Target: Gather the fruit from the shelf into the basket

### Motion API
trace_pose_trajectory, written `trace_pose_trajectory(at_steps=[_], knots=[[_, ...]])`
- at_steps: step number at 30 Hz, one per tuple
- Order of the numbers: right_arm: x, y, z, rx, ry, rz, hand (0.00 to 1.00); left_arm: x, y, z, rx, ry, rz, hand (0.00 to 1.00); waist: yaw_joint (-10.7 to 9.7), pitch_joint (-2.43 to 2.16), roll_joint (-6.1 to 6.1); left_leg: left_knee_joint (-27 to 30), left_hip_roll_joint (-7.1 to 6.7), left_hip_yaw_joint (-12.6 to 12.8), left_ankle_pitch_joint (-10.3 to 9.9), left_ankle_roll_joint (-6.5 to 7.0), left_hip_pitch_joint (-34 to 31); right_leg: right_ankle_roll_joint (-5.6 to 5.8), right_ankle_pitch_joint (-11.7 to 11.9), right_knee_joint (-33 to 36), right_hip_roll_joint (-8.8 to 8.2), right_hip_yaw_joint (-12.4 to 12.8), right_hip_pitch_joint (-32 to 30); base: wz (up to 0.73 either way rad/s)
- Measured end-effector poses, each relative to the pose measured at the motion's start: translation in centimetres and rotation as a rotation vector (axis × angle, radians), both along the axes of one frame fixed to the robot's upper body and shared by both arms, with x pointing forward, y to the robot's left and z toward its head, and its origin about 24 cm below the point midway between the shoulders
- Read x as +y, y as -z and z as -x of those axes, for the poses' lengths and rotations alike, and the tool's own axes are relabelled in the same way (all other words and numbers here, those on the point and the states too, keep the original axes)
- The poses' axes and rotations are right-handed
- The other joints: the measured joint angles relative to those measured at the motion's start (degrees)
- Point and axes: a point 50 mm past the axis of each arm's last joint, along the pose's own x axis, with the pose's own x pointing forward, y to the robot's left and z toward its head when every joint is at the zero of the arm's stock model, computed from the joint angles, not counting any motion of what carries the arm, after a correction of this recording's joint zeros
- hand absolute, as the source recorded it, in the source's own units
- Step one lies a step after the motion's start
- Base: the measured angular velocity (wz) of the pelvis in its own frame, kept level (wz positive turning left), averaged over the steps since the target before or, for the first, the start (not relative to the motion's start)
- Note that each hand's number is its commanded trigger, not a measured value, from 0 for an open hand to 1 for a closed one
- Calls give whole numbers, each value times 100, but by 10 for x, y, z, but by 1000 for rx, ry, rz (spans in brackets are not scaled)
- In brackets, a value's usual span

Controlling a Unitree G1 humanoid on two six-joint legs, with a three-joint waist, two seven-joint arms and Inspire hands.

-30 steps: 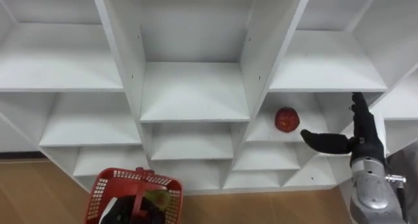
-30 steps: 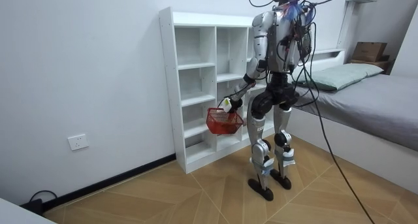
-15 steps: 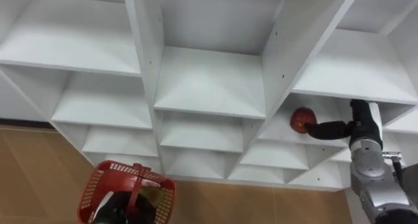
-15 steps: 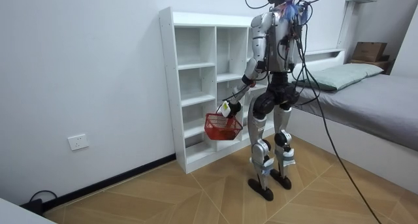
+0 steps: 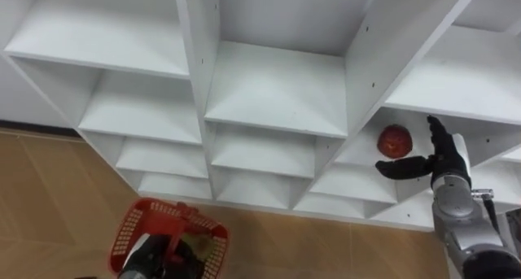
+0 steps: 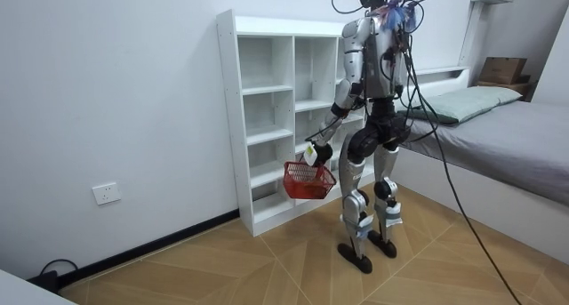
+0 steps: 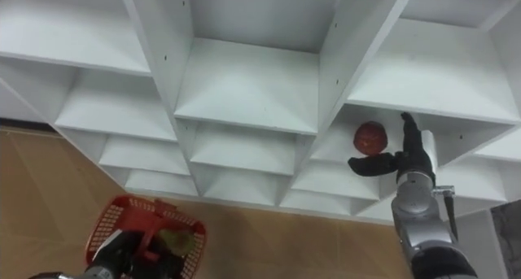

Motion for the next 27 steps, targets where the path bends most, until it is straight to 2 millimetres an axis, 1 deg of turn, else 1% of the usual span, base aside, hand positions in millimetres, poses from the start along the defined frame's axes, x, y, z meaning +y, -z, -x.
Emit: trace_pose_trajectory(at_steps=[4,8,13,19,27], knots=[[1,-4,-6,-12,-2,1,0,0,0,-1,-1,5,-6,100,29,-1,1,20,2,-20,0,0,-68,0,0,52,1,-26,-82,1],[0,-3,-5,-6,0,1,0,-1,-2,-5,-11,6,-8,100,99,-4,5,39,-1,-32,0,0,-85,0,0,56,-1,-92,-86,1],[0,-3,-5,-7,0,1,0,-2,-5,-13,-30,20,-15,100,120,-15,25,51,-3,-67,0,0,-102,0,0,56,-11,-114,-84,3],[-2,-1,-3,-7,33,-16,0,-6,-4,-14,-31,33,-12,100,110,-47,125,51,-6,-72,2,-1,-100,0,0,56,-15,-121,-80,0],[-3,-3,-4,-28,78,-35,0,-8,-4,-15,-36,38,-27,100,81,-42,140,53,-7,-72,13,-5,-184,0,0,65,-21,-120,-160,0]])
